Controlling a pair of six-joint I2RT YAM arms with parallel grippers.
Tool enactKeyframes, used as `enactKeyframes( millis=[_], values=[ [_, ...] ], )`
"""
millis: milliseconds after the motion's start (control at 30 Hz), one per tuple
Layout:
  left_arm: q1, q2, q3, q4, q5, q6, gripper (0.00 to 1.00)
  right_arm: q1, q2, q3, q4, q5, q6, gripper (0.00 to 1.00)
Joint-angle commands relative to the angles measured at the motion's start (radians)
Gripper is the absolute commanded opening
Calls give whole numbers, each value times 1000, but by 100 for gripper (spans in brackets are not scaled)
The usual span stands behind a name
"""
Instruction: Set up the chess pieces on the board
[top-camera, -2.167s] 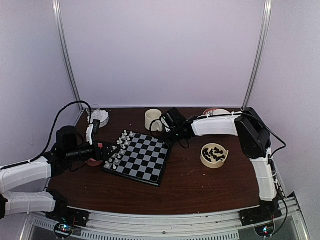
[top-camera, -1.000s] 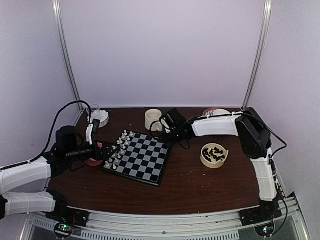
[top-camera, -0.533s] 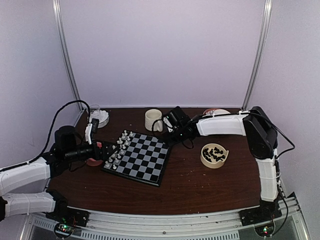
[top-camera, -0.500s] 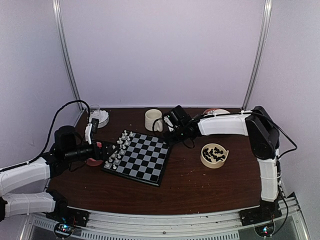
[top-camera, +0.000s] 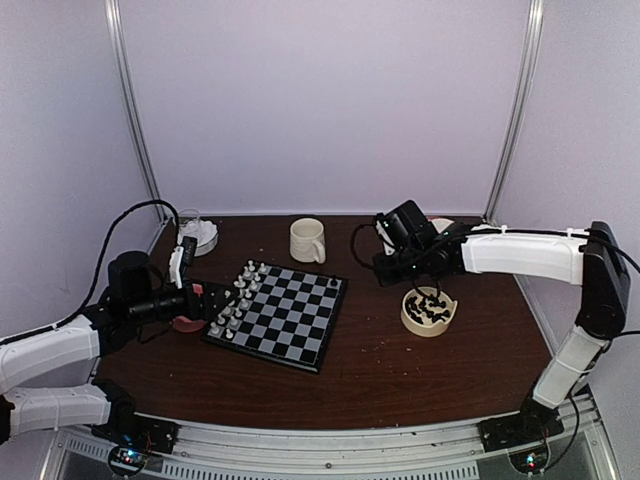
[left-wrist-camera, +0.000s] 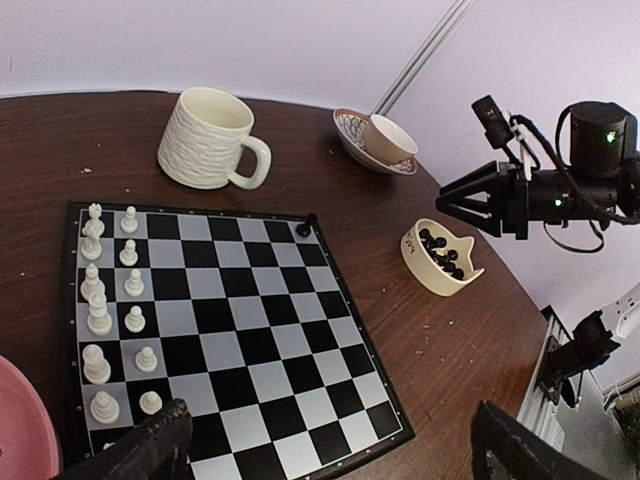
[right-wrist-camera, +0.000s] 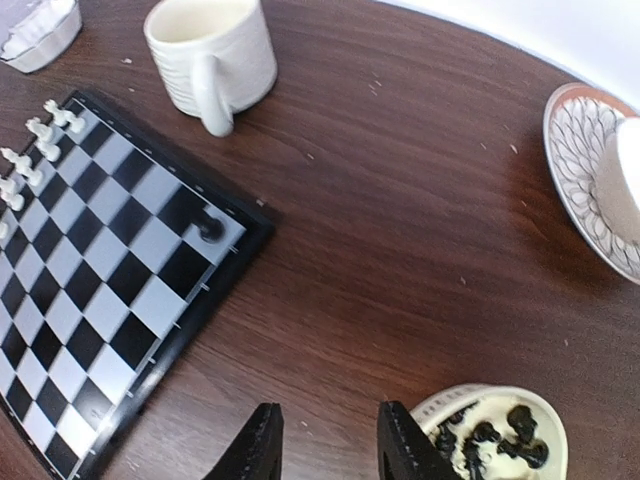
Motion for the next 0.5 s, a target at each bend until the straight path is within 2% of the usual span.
enactKeyframes(
  millis=[0, 167, 467],
  values=[
    [-6, -3, 21, 17, -4, 8, 98, -69, -95, -130, -42, 40, 53, 34],
    [-6, 5, 20, 22, -2, 6, 98, -141, -130, -225, -23, 25, 67, 32],
    [-10, -1, 20, 23, 4, 0, 98, -193, -54, -225, -29, 9, 69, 26]
  ],
)
